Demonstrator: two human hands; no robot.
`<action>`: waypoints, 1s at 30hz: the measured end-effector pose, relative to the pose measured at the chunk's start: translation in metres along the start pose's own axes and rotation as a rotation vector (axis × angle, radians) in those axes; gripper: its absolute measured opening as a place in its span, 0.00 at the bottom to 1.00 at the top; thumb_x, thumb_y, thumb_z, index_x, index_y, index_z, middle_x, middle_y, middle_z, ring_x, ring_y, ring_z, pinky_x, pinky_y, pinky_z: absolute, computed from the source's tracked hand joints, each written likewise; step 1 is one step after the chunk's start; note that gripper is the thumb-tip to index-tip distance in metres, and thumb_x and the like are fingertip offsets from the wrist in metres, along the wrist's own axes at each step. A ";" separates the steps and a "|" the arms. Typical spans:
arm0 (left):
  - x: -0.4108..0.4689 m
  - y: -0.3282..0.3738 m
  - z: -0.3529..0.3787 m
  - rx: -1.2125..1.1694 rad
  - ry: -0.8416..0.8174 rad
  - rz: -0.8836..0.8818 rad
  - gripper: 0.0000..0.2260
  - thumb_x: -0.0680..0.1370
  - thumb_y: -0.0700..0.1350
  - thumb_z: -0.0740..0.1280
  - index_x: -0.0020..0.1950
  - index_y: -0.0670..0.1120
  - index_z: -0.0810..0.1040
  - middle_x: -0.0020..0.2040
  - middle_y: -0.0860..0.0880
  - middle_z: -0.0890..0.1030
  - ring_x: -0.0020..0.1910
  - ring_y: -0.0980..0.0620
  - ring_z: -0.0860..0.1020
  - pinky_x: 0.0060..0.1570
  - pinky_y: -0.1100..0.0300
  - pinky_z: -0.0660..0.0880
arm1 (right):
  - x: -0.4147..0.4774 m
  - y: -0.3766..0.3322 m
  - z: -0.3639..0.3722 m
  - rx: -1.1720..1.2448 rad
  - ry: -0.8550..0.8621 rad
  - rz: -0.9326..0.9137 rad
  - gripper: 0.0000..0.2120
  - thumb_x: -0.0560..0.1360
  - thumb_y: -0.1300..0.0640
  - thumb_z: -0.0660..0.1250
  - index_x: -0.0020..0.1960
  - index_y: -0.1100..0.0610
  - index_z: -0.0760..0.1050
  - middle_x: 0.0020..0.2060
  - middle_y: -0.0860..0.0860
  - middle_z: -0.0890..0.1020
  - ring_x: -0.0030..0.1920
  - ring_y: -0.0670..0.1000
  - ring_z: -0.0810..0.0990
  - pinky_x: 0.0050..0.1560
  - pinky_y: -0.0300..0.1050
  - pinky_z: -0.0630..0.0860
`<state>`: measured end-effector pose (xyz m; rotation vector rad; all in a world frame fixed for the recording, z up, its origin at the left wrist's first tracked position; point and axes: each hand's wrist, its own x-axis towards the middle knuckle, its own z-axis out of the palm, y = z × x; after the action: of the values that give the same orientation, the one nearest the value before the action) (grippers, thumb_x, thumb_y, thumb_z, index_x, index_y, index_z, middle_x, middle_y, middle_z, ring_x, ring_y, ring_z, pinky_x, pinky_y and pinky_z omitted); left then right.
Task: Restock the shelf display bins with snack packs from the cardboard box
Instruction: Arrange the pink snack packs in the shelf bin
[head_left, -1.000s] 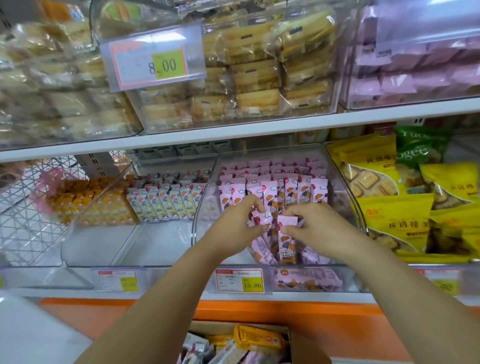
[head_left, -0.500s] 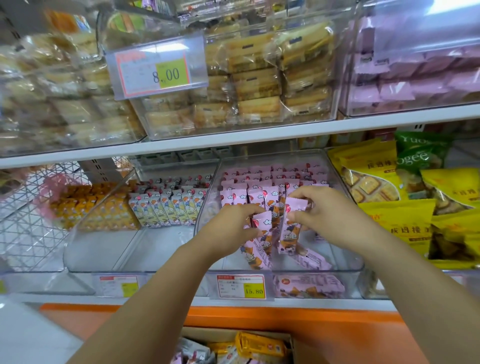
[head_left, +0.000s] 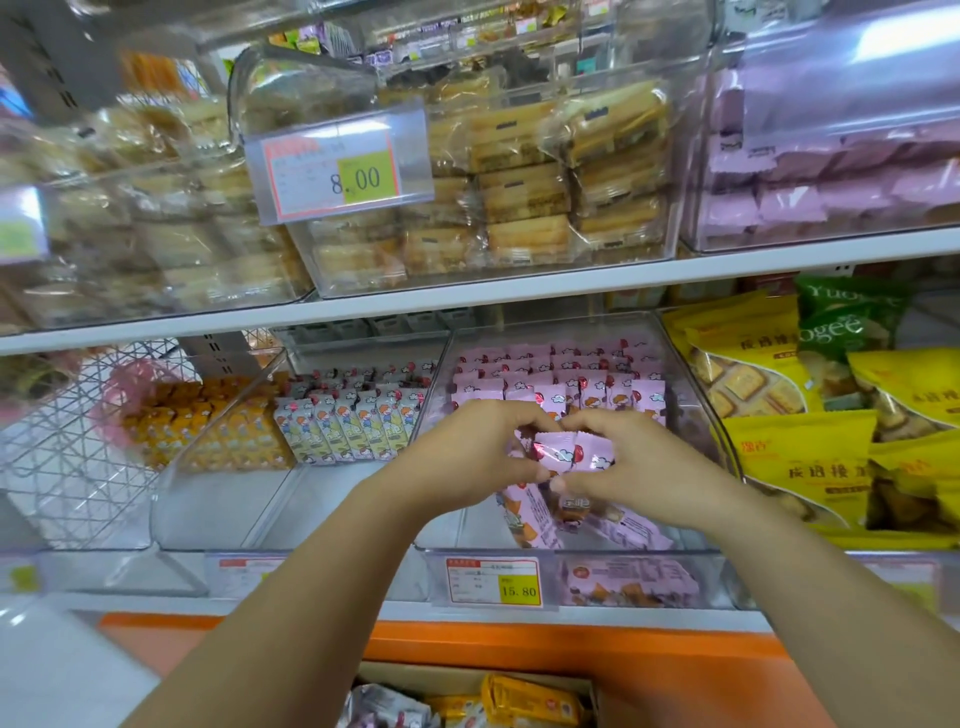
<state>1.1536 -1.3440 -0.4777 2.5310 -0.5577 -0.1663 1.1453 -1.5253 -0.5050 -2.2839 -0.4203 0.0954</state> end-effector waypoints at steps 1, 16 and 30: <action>0.000 0.001 0.000 0.000 0.003 0.010 0.15 0.74 0.45 0.72 0.60 0.53 0.77 0.47 0.60 0.75 0.42 0.61 0.77 0.41 0.68 0.72 | 0.000 0.000 0.001 -0.011 0.040 -0.010 0.26 0.71 0.49 0.72 0.68 0.51 0.71 0.68 0.46 0.72 0.67 0.46 0.69 0.58 0.38 0.65; 0.035 0.006 0.006 0.057 0.444 -0.058 0.14 0.73 0.55 0.71 0.40 0.46 0.73 0.43 0.47 0.77 0.41 0.50 0.73 0.37 0.59 0.64 | 0.009 -0.006 -0.037 -0.346 0.306 0.028 0.17 0.71 0.48 0.72 0.58 0.53 0.77 0.52 0.51 0.81 0.46 0.49 0.74 0.41 0.43 0.66; 0.062 -0.021 0.024 0.109 0.429 -0.109 0.15 0.74 0.57 0.69 0.40 0.47 0.72 0.44 0.47 0.79 0.44 0.48 0.76 0.40 0.59 0.69 | 0.063 0.009 -0.032 -0.669 -0.012 0.256 0.18 0.76 0.51 0.68 0.63 0.57 0.73 0.58 0.55 0.79 0.55 0.56 0.79 0.55 0.50 0.77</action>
<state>1.2118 -1.3649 -0.5094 2.5929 -0.2641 0.3702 1.2130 -1.5327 -0.4855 -2.9922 -0.1715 0.1081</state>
